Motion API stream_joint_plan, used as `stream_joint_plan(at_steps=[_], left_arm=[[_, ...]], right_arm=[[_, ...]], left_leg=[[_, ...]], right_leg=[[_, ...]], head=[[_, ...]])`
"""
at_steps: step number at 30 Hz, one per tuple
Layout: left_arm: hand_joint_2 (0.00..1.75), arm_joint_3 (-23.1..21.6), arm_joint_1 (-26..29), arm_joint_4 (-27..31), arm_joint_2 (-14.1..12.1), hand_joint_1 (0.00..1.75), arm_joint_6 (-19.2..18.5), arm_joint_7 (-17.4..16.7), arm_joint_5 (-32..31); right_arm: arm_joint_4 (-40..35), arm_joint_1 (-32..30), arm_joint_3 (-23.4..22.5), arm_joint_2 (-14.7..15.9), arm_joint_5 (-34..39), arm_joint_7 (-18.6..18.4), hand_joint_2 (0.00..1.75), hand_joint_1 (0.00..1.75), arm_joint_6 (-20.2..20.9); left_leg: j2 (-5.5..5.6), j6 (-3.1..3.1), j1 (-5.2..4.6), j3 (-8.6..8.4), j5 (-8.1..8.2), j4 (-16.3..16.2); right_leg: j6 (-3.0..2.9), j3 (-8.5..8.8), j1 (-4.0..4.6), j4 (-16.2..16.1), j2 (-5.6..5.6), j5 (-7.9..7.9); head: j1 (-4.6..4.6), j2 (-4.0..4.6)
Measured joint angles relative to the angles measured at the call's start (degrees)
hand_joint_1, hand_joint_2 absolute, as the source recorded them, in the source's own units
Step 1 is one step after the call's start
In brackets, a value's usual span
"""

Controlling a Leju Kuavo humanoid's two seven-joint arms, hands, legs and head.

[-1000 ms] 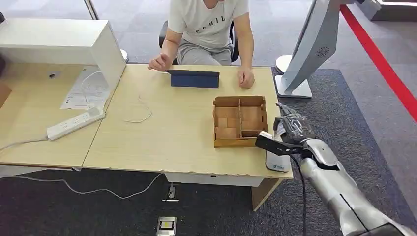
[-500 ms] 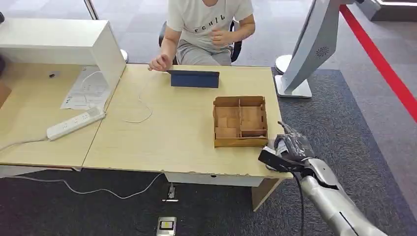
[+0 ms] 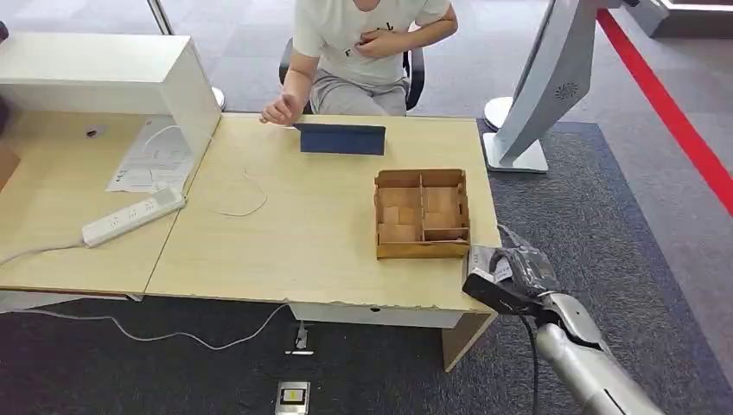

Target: Pass the card to the sensor for recognition and then transmit it.

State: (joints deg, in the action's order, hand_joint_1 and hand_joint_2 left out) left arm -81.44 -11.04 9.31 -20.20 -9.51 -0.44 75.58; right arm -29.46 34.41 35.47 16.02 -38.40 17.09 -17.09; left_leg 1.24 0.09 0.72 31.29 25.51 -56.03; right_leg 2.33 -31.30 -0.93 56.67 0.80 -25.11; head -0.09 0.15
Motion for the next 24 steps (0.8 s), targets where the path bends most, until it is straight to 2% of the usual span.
stream_joint_plan(at_steps=[11,16,20,24], left_arm=[[0.0,0.0,0.0,0.0,0.1,0.0,-1.9,0.6,-1.2],[0.0,-0.1,-0.2,0.0,0.0,0.0,-3.8,2.0,-3.4],[0.0,-0.1,-0.1,0.0,0.0,0.0,-4.0,2.1,-4.6],[0.0,-0.1,-0.1,0.0,0.0,0.0,-4.1,2.3,-4.9]], right_arm=[[-2.5,2.9,0.0,-0.3,-0.7,1.8,1.75,1.75,-0.7],[-6.7,8.8,0.6,-0.8,-4.9,0.9,1.75,1.75,-0.3],[-9.3,12.8,1.1,-1.3,-3.8,-1.2,1.75,1.75,1.9],[-10.7,14.9,1.8,-1.9,-4.7,-1.4,1.75,1.75,2.9]], left_leg=[[0.02,0.0,0.0,0.06,0.0,0.0],[-0.02,0.01,0.0,0.04,-0.02,0.0],[0.03,0.01,0.0,0.05,-0.04,0.0],[0.03,0.01,0.0,0.13,-0.04,0.0]], right_leg=[[0.0,0.0,0.0,0.0,0.0,0.0],[-0.04,-0.03,0.0,0.0,0.01,0.03],[-0.04,-0.03,0.0,0.0,0.0,0.03],[-0.04,-0.03,0.0,0.0,0.0,0.04]], head=[[-0.02,0.0],[0.0,0.0],[0.0,0.0],[0.0,0.0]])
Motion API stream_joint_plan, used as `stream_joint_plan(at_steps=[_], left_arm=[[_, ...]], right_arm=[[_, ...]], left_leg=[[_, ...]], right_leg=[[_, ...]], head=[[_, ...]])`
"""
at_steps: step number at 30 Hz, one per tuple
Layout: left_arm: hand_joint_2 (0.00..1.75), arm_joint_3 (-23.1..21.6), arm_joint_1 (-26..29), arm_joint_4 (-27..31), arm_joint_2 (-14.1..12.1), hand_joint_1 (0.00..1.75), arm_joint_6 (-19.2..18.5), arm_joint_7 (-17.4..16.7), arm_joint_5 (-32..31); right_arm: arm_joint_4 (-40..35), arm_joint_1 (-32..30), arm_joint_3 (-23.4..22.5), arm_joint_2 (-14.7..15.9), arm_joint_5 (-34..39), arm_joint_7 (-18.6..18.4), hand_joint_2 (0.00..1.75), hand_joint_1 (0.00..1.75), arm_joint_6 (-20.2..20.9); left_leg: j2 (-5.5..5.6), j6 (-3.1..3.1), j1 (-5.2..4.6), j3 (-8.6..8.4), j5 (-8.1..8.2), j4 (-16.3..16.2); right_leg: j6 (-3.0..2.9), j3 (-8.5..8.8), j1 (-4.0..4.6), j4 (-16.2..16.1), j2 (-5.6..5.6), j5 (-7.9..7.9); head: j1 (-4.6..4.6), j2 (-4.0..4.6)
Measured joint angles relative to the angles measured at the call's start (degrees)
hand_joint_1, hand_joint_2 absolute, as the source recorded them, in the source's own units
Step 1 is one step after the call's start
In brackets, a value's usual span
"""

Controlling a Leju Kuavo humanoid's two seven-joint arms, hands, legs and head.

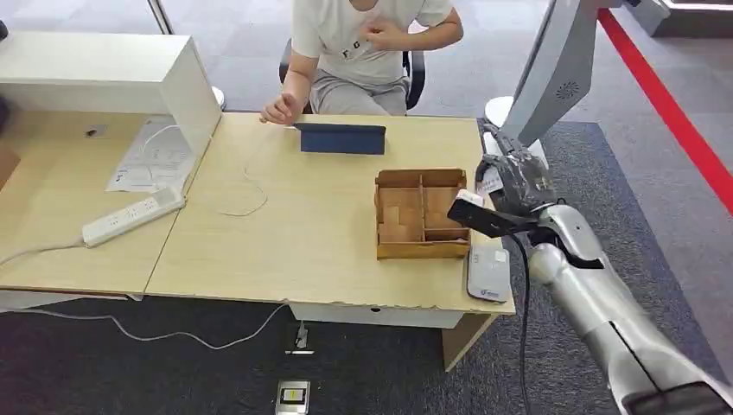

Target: Pass the card to the sensor for recognition and then transmit it.

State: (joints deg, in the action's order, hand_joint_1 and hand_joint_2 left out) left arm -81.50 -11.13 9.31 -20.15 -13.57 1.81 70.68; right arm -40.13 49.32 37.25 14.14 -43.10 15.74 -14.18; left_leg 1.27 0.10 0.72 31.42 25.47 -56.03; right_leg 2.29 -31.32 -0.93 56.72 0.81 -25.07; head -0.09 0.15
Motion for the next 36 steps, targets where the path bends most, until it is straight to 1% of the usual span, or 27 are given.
stream_joint_plan(at_steps=[3,4,7,10,12,15,17,20,26,36], left_arm=[[0.0,0.0,0.0,0.0,0.0,0.0,-0.3,0.0,-0.2],[0.0,0.0,0.0,0.0,0.1,0.0,-0.5,0.0,-0.2],[0.0,0.0,-0.4,0.0,0.2,0.0,-1.6,0.7,-0.3],[0.0,0.0,-0.5,0.0,0.4,0.0,-2.6,1.3,-0.4],[0.0,0.0,-0.2,0.0,0.3,0.0,-2.9,1.3,-0.5],[0.0,0.0,-0.2,0.0,0.3,0.0,-3.3,0.9,-1.2],[0.0,-0.1,-0.3,0.0,0.3,0.0,-3.6,0.6,-1.4],[0.0,-0.1,-0.1,0.0,0.2,0.0,-3.8,-0.2,-1.1],[0.0,-0.1,0.0,0.0,0.2,0.0,-4.1,-2.1,-0.2],[0.0,-0.1,0.2,0.0,0.3,0.0,-4.4,-4.0,0.8]], right_arm=[[-0.1,3.3,0.8,-1.7,-3.1,-0.6,1.75,1.75,1.3],[0.3,5.0,1.1,-2.9,-5.1,-0.9,1.75,1.75,1.8],[3.8,10.5,3.1,-7.6,-12.0,-2.5,1.75,1.75,1.9],[5.5,11.1,4.7,-10.3,-15.3,-4.2,1.75,1.75,1.9],[6.5,11.7,5.4,-11.8,-16.5,-5.6,1.75,1.75,2.0],[8.9,14.0,6.4,-13.6,-18.7,-8.4,1.75,1.75,3.2],[10.6,15.1,7.2,-15.0,-20.1,-10.3,1.75,1.75,4.8],[12.2,16.2,8.2,-16.3,-21.0,-12.5,1.75,1.75,6.2],[15.1,17.5,9.0,-18.2,-21.8,-15.4,1.75,1.75,7.8],[18.1,18.1,10.0,-19.8,-22.6,-18.2,1.75,1.75,9.9]], left_leg=[[-0.02,0.01,0.0,0.08,-0.01,0.0],[-0.03,0.02,0.0,0.11,-0.02,0.0],[-0.21,0.05,0.06,0.01,-0.03,0.0],[0.18,0.11,0.21,0.1,-0.07,0.0],[0.13,0.13,0.2,0.15,-0.08,0.0],[-0.02,0.14,0.18,0.12,-0.07,0.0],[-0.06,0.15,0.19,0.09,-0.05,0.0],[0.01,0.16,0.19,0.11,-0.06,0.0],[-0.07,0.16,0.19,0.09,-0.06,0.0],[-0.05,0.16,0.18,0.08,-0.06,0.0]], right_leg=[[-0.01,-0.08,-0.01,0.0,0.01,0.01],[-0.02,-0.16,0.0,0.1,0.04,0.02],[-0.11,-0.27,0.04,0.1,0.21,0.05],[-0.16,-0.16,0.19,0.1,-0.08,0.0],[-0.16,-0.21,0.18,0.1,-0.07,0.0],[-0.17,-0.23,0.17,0.1,0.02,0.02],[-0.18,-0.22,0.17,0.1,0.06,0.02],[-0.18,-0.23,0.17,0.1,0.04,0.02],[-0.18,-0.21,0.17,0.1,0.05,0.03],[-0.19,-0.22,0.17,0.1,0.05,0.03]], head=[[-0.04,0.0],[0.0,0.0],[0.02,0.0],[-0.04,0.0],[0.02,0.0],[-0.02,0.0],[-0.02,0.0],[0.0,0.0],[-0.02,0.0],[-0.02,0.0]])
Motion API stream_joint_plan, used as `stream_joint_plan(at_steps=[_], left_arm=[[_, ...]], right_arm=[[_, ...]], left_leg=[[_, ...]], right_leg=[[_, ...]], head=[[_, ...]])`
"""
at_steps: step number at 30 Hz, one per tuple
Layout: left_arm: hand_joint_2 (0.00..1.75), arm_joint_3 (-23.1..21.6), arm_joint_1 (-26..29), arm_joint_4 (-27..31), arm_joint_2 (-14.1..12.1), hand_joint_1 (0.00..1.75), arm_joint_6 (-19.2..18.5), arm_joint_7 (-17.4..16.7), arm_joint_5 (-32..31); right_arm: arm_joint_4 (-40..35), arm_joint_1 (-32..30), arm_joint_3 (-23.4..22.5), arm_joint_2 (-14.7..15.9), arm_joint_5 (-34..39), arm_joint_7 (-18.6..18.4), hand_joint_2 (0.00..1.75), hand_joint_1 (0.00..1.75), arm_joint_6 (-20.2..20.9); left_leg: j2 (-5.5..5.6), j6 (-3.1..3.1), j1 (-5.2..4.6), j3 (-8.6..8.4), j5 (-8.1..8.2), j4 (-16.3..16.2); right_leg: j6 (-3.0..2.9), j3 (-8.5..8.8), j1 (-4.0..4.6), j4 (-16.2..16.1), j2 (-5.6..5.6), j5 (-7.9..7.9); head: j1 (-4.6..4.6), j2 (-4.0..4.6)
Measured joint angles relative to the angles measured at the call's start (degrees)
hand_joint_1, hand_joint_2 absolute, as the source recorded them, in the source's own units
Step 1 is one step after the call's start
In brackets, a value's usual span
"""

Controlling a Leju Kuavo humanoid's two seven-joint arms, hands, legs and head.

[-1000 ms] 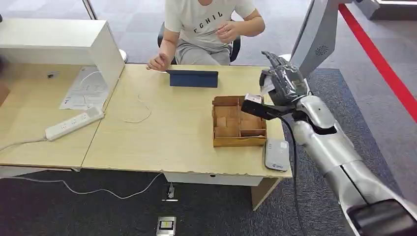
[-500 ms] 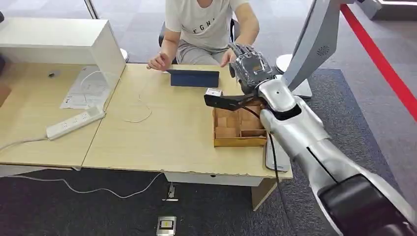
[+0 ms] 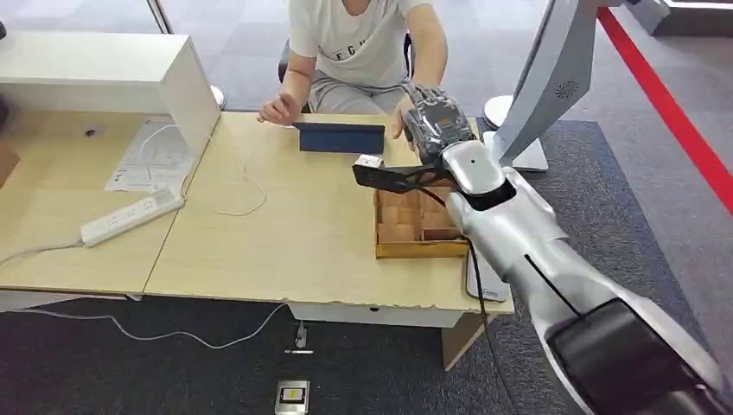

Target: Pass the card to the sensor for recognition and then transmit it.

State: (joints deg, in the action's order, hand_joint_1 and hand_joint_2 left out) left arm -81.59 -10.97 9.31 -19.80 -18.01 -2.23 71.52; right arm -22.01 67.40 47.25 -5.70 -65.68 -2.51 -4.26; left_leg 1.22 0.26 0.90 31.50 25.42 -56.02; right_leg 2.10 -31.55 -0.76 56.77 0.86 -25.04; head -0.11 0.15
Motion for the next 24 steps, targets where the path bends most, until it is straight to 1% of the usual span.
stream_joint_plan(at_steps=[10,11,12,14,19,24], left_arm=[[0.0,0.0,0.0,0.0,0.2,0.0,0.0,-0.8,0.5],[0.0,0.0,0.0,0.0,0.3,0.0,0.0,-0.9,0.5],[0.0,0.0,0.0,0.0,0.3,0.0,0.0,-1.1,0.6],[0.0,0.0,0.0,0.0,0.4,0.0,0.0,-1.2,0.7],[0.0,0.0,0.0,0.0,0.4,0.0,-0.1,-1.4,0.3],[0.0,0.0,0.0,0.0,0.4,0.0,-0.4,-1.4,-0.1]], right_arm=[[2.1,0.0,0.8,-0.7,-0.8,-0.4,1.75,1.75,0.8],[2.3,0.0,0.9,-0.8,-0.8,-0.4,1.75,0.77,0.9],[2.4,0.0,0.9,-0.9,-0.8,-0.5,0.0,0.0,0.9],[2.7,-0.1,1.1,-1.0,-0.8,-0.7,0.0,0.0,0.9],[3.5,-0.1,1.1,-1.0,-1.4,0.9,0.0,0.0,0.6],[3.8,-0.1,1.1,-1.0,-1.8,0.9,0.0,0.0,0.6]], left_leg=[[0.0,0.0,0.0,0.01,0.0,0.0],[0.0,0.0,0.0,0.01,0.0,0.0],[0.0,0.0,0.0,0.0,0.0,0.0],[0.0,0.0,0.0,0.0,0.0,0.0],[-0.01,0.0,0.0,-0.01,0.0,0.0],[-0.01,0.0,0.0,-0.02,0.0,0.0]], right_leg=[[0.0,-0.01,0.0,0.0,0.0,0.0],[0.0,-0.01,0.0,0.0,0.0,0.0],[0.0,-0.01,0.0,0.0,0.0,0.0],[0.0,-0.01,0.0,0.0,0.0,0.0],[0.0,-0.01,0.0,0.0,0.0,0.0],[-0.01,0.0,0.0,0.0,0.0,0.01]], head=[[0.0,0.0],[0.0,0.0],[0.0,0.0],[0.0,0.0],[0.0,0.0],[0.0,0.0]])
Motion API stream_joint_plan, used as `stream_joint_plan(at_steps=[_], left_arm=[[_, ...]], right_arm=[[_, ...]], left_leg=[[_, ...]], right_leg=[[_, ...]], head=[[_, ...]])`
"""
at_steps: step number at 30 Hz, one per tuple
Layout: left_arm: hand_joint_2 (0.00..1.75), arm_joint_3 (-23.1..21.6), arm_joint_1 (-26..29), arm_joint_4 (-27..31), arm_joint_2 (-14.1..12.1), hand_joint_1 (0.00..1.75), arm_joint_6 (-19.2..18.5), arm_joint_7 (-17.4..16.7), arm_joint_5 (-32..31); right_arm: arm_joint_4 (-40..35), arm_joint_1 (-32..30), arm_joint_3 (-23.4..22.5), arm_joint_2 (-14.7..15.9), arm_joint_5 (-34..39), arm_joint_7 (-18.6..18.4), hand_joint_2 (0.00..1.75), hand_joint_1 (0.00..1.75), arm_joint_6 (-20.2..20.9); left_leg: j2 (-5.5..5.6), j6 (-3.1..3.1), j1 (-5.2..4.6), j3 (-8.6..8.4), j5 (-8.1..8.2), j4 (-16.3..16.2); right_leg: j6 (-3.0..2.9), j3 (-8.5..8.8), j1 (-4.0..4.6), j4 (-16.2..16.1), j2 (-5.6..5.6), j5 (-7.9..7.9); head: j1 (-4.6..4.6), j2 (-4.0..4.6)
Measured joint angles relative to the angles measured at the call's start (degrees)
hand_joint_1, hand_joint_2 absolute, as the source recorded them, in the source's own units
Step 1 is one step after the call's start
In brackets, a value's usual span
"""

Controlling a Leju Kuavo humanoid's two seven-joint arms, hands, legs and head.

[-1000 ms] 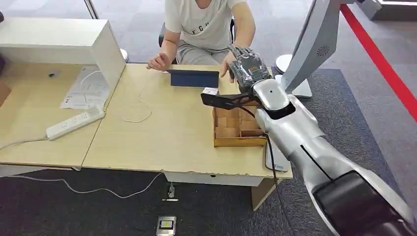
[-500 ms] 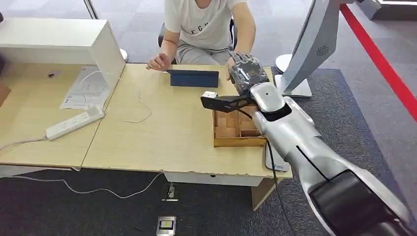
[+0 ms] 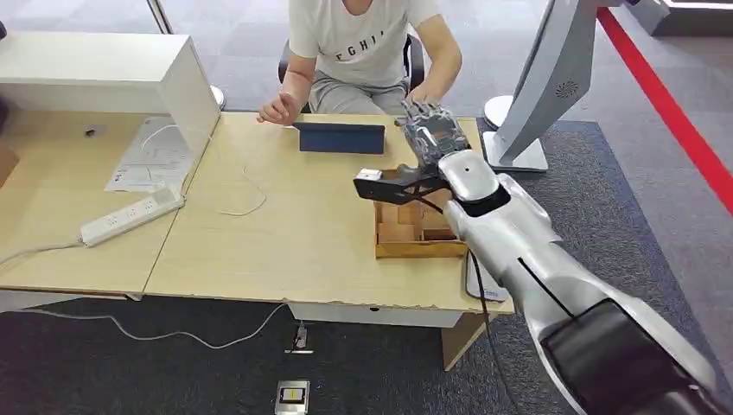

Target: Pass the card to the sensor for recognition and then transmit it.

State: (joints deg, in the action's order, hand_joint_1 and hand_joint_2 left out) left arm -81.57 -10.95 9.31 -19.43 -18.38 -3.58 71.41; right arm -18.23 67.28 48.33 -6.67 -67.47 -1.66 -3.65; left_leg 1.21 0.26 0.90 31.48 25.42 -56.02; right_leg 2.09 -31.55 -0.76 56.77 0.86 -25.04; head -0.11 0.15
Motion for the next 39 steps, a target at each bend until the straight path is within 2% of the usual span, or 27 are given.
stream_joint_plan(at_steps=[6,9,15,19,24,27,30,32,34,39], left_arm=[[0.0,0.0,0.0,0.0,0.0,0.0,-0.2,0.0,-0.1],[0.0,0.0,0.0,0.0,0.0,0.0,-0.2,0.0,-0.1],[0.0,0.0,0.1,0.0,-0.1,0.0,-0.1,0.2,0.0],[0.0,0.0,0.2,0.0,-0.2,0.0,-0.1,0.6,0.0],[0.0,0.0,0.2,0.0,-0.8,0.0,-0.1,2.4,0.1],[0.0,0.0,0.4,0.0,-1.0,0.0,0.0,3.1,0.1],[0.0,0.0,0.3,0.0,-1.2,0.0,0.6,3.9,0.1],[0.0,0.0,0.3,0.0,-1.2,0.0,1.8,4.9,0.2],[0.0,0.0,0.5,0.0,-1.3,0.0,2.9,5.1,0.7],[0.0,0.0,0.6,0.0,-1.7,0.0,5.5,5.0,2.2]], right_arm=[[0.5,0.0,0.0,0.2,-0.7,-0.4,0.0,0.0,-0.2],[0.5,0.0,-0.6,0.7,-0.2,-0.1,0.0,0.0,-1.8],[0.4,0.7,-3.9,4.0,3.4,5.5,0.0,0.0,-7.5],[-0.1,0.8,-7.1,7.3,5.2,8.8,0.0,0.0,-8.2],[-3.3,-0.6,-11.7,13.5,9.2,15.8,0.0,0.0,-6.9],[-7.0,-2.9,-14.4,17.5,10.6,17.4,0.0,0.0,-4.8],[-10.5,-5.5,-16.5,20.3,12.1,17.4,0.0,0.0,-3.4],[-15.8,-8.3,-18.5,25.1,14.9,16.3,0.0,0.0,-1.2],[-21.3,-11.7,-20.4,28.4,18.3,14.8,0.0,0.0,0.2],[-32.1,-19.3,-23.9,37.0,26.8,12.0,0.0,0.0,1.2]], left_leg=[[0.0,0.0,0.0,0.0,0.0,0.0],[0.0,0.0,0.0,-0.01,0.0,0.0],[0.02,0.0,-0.01,-0.03,0.0,0.0],[0.0,-0.01,-0.04,-0.06,0.0,0.0],[0.1,-0.02,-0.02,-0.09,0.01,0.0],[0.09,-0.03,-0.05,-0.03,0.03,0.0],[-0.08,-0.02,-0.04,-0.21,0.04,0.0],[0.13,-0.07,-0.01,-0.24,0.08,-0.1],[0.22,-0.07,0.02,-0.25,0.09,-0.1],[0.11,-0.1,-0.05,-0.2,0.16,-0.1]], right_leg=[[0.0,-0.01,0.0,0.0,0.0,0.0],[0.0,-0.01,0.0,0.0,0.0,0.0],[0.0,0.02,-0.01,0.0,0.0,0.01],[0.02,0.0,-0.03,-0.1,0.0,0.04],[0.02,0.08,-0.01,-0.1,-0.05,0.04],[0.04,0.1,-0.03,-0.1,-0.03,0.05],[0.04,0.05,-0.03,-0.1,0.09,0.05],[0.1,0.31,-0.01,-0.2,-0.05,0.01],[0.08,0.36,0.02,-0.2,-0.14,-0.02],[0.1,0.32,-0.03,-0.2,-0.03,0.0]], head=[[0.0,0.0],[0.0,0.0],[0.0,0.0],[0.0,0.0],[0.0,0.0],[-0.02,0.0],[0.09,0.0],[-0.04,0.0],[0.0,0.0],[-0.04,0.0]])
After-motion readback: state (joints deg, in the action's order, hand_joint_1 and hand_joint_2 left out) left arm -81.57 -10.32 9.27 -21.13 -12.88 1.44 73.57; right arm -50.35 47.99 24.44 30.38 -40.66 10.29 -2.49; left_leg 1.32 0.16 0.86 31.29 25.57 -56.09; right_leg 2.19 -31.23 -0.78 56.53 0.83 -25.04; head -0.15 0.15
